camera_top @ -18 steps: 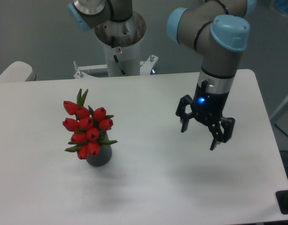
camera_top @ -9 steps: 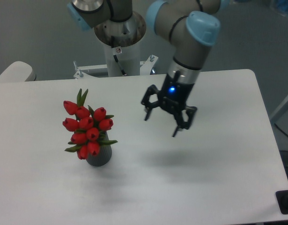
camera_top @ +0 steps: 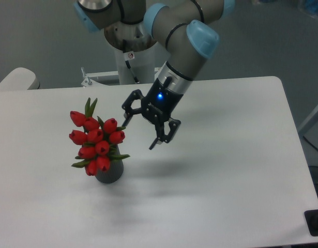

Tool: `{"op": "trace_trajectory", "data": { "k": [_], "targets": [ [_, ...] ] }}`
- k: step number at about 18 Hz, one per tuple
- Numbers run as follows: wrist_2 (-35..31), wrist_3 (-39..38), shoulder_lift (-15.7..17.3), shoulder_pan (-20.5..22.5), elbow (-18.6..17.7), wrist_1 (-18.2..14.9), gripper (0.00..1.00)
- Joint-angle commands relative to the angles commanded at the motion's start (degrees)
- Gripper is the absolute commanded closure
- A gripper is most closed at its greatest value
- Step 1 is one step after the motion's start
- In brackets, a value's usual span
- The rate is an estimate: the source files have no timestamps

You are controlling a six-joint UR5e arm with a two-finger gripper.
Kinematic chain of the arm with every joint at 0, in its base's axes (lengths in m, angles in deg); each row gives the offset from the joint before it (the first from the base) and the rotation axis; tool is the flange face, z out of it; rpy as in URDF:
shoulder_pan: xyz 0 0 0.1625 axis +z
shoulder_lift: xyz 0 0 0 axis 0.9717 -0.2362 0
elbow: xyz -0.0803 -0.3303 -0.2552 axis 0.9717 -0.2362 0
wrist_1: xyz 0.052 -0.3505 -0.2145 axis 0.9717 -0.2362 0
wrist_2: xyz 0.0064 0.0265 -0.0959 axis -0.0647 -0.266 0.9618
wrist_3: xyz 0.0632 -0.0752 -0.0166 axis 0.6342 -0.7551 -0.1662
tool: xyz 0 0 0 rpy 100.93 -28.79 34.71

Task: Pick up the flowers from the vase
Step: 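Move the open gripper toward the red tulip bouquet in the grey vase, then lower the gripper onto the tulip stems and close around the bouquet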

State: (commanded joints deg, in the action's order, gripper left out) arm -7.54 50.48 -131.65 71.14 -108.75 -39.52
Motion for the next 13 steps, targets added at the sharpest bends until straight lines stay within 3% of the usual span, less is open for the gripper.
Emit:
{"op": "trace_trajectory", "data": {
  "k": [5,8,13],
  "targets": [
    [3.7,-0.4,0.1,-1.6,-1.4,3.0,0.0],
    [3.7,-0.4,-0.3,-3.0,-1.4,3.3,0.0],
    [3.8,-0.4,-1.8,-4.4,-1.6,6.9,0.0]
  ]
}}
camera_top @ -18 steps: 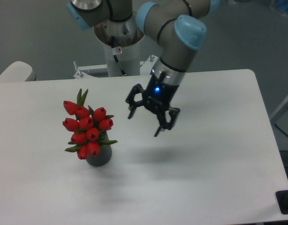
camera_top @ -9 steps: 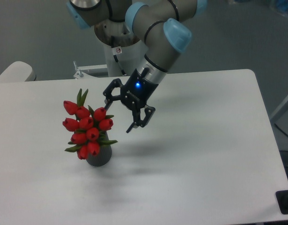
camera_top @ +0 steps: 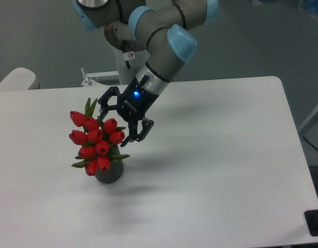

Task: Pick up the flowers from the vase
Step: 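Lower the gripper onto the tulip stems and close around the bouquet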

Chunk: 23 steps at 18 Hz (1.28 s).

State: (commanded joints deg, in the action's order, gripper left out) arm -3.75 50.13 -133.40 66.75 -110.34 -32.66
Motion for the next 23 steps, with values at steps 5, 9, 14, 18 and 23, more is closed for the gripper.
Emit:
{"op": "trace_trajectory", "data": {
  "k": [5,9,14,18,23],
  "targets": [
    [0.1,-1.7,-1.5,-1.1,0.8,0.5,0.0],
    [0.2,-3.4,-2.5,-2.3,0.9,2.5,0.0],
    [0.2,-6.4,-3.3,-2.7,1.5,5.1,0.05],
    [1.9,-6.0,-3.7,-2.6,1.6,5.3,0.49],
    [2.0,-5.7,-3.7,-2.4,1.8,5.5,0.66]
  ]
}}
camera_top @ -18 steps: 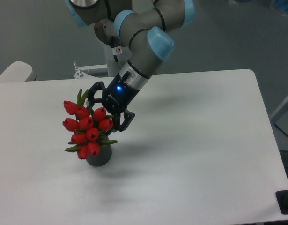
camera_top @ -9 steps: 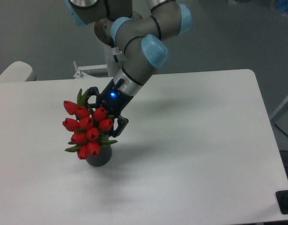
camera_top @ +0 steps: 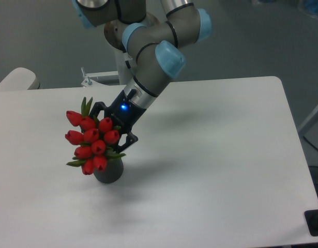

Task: Pick up the flowers from the vase
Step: 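Lower the gripper onto the tulip stems and close around the bouquet, then lift the gripped tulips straight up out of the grey vase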

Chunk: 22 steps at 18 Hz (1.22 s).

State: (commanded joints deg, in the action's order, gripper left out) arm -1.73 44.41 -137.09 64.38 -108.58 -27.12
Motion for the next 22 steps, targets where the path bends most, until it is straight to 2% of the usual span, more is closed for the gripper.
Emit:
{"op": "trace_trajectory", "data": {
  "k": [2,8,14,19,22],
  "targets": [
    [0.1,0.0,0.0,0.2,0.0,0.0,0.72],
    [1.5,-0.3,0.2,1.0,0.3,0.0,0.72],
    [3.6,-5.9,1.4,2.1,3.6,-0.2,0.72],
    [5.2,-9.3,4.5,2.2,5.1,-0.2,0.72],
    [6.3,-10.7,6.1,3.7,6.6,-0.3,0.72]
  ]
}}
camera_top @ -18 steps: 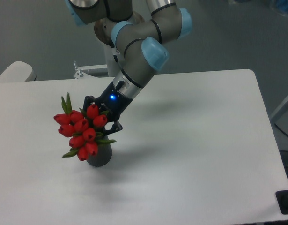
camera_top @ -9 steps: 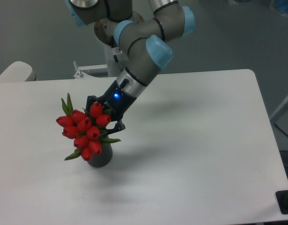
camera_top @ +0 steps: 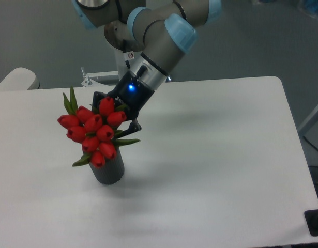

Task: Pick up the flowers from the vase
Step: 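Lift the gripped tulips straight up out of the grey vase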

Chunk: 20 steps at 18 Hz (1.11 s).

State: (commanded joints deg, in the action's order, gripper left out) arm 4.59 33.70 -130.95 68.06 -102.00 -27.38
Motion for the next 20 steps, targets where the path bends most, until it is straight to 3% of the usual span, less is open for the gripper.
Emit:
{"op": "trace_trajectory", "data": {
  "k": [9,20],
  "targets": [
    [3.3,-1.1,4.7,4.3,0.5,-0.6,0.72],
    [4.4,-4.1,6.1,7.1,3.3,-0.6,0.72]
  ]
}}
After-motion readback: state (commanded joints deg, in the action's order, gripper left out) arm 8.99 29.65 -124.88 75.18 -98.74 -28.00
